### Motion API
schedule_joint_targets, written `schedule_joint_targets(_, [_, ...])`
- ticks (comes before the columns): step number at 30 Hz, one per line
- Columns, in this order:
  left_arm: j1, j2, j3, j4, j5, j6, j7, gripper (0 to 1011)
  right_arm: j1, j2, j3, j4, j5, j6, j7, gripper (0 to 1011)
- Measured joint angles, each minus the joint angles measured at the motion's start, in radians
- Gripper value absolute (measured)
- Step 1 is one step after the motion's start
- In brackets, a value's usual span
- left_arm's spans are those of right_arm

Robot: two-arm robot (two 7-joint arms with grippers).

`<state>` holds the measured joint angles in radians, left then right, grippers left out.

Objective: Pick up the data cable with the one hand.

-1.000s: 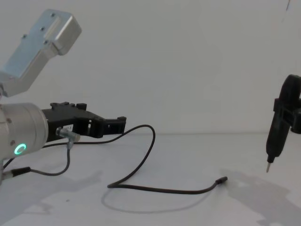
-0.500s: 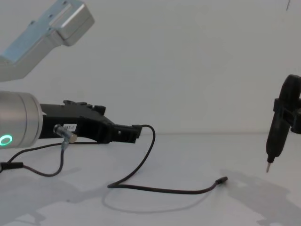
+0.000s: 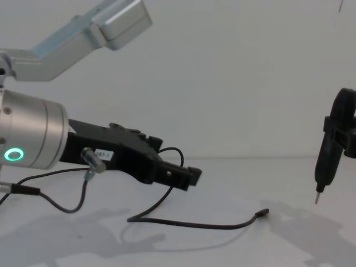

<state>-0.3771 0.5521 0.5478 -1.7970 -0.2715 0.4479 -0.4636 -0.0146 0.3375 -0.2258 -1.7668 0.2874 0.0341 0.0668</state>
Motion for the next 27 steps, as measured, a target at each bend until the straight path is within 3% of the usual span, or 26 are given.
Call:
schedule_joint_targets(11, [-0.056,-0.006,0.072,0.02,0.04,0.065,-0.055,1001,0.0,0.0,0.0,0.0,0.0,0.0,0.0,279])
schedule_joint_targets(27, [-0.085,-0.053,0.131,0.05,0.089,0.106,-0.064,1001,0.0,0.0,0.0,0.0,0.0,0.0,0.0,279])
